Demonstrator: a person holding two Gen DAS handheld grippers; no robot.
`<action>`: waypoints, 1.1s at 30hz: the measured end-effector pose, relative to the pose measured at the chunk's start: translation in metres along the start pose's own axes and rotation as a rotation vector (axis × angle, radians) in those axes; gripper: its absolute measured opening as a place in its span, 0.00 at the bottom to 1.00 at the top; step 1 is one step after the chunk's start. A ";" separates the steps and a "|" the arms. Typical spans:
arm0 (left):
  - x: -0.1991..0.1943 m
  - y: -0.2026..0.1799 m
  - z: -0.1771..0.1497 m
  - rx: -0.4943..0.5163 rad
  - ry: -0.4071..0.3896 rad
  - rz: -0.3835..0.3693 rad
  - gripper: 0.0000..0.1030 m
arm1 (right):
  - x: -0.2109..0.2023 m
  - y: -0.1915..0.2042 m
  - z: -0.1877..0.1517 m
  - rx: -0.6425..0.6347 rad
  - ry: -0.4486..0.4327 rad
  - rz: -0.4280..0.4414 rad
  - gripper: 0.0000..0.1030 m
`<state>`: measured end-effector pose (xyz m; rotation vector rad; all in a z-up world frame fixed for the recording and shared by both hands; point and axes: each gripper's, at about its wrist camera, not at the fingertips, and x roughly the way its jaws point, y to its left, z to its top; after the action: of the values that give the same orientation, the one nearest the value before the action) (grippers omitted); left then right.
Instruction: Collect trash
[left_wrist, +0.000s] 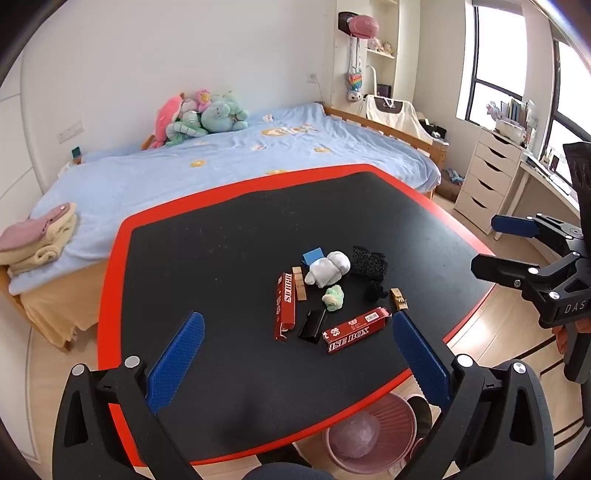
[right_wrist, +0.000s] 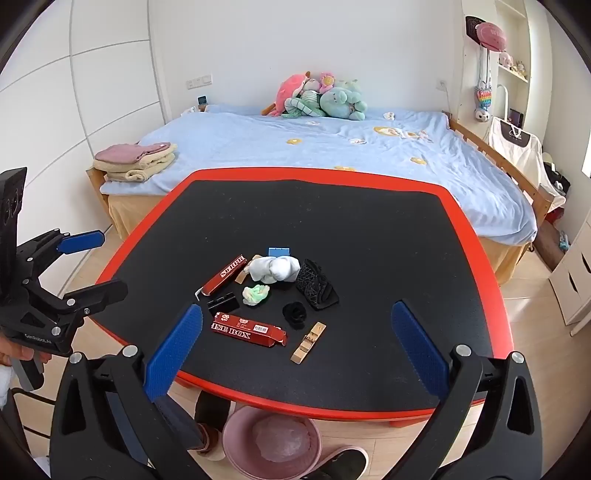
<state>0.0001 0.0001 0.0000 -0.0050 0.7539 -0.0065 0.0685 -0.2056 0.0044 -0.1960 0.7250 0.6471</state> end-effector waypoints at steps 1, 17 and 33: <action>0.001 0.001 0.000 -0.007 0.004 -0.015 0.95 | 0.000 0.001 -0.001 -0.004 0.001 -0.002 0.97; 0.009 0.003 -0.006 -0.011 0.013 -0.020 0.95 | 0.013 -0.001 -0.004 0.000 0.030 0.007 0.97; 0.010 0.002 -0.002 0.000 0.020 -0.003 0.95 | 0.009 0.003 0.000 -0.009 0.028 0.016 0.97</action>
<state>0.0057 0.0019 -0.0083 -0.0062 0.7740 -0.0094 0.0718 -0.1986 -0.0018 -0.2077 0.7517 0.6643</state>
